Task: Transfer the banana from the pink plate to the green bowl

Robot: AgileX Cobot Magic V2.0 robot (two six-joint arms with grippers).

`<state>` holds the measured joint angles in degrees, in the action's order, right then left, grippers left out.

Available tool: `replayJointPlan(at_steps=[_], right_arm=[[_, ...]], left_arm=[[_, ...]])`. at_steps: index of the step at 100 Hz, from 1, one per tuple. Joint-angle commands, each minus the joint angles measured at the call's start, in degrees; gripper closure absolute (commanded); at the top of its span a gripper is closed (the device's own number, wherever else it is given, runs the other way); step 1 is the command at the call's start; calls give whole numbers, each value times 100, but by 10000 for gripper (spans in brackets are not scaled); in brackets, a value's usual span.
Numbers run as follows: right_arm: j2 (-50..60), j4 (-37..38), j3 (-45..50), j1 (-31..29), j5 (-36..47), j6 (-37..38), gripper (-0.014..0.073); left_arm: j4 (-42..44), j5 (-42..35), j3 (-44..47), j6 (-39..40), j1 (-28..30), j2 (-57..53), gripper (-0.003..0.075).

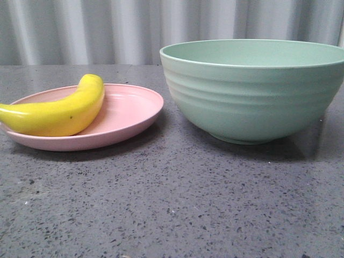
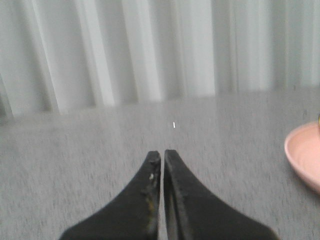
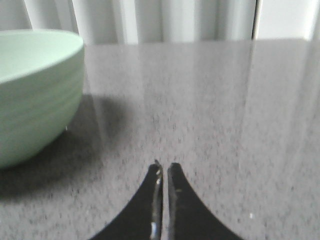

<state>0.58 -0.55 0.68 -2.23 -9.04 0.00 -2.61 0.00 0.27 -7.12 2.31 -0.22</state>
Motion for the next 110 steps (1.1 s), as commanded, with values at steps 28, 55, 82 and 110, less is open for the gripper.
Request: replayJointPlan(at_steps=[28,55,82,110], right_arm=[[109,-4,123,-2,979,0,656],[109,-4,123,-2,904,0,656],[109,-4,123,-2,797,0,656],[109,-4,123,-2,797,0,656]], left_arm=[[-287,-1403,40,51,-35,-159,741],[-287,-1366,40,40,-35,-159,741],[-287,-1238,40,40,-35,-159,741],[-287,-1217,40,40,-35,-159,741]])
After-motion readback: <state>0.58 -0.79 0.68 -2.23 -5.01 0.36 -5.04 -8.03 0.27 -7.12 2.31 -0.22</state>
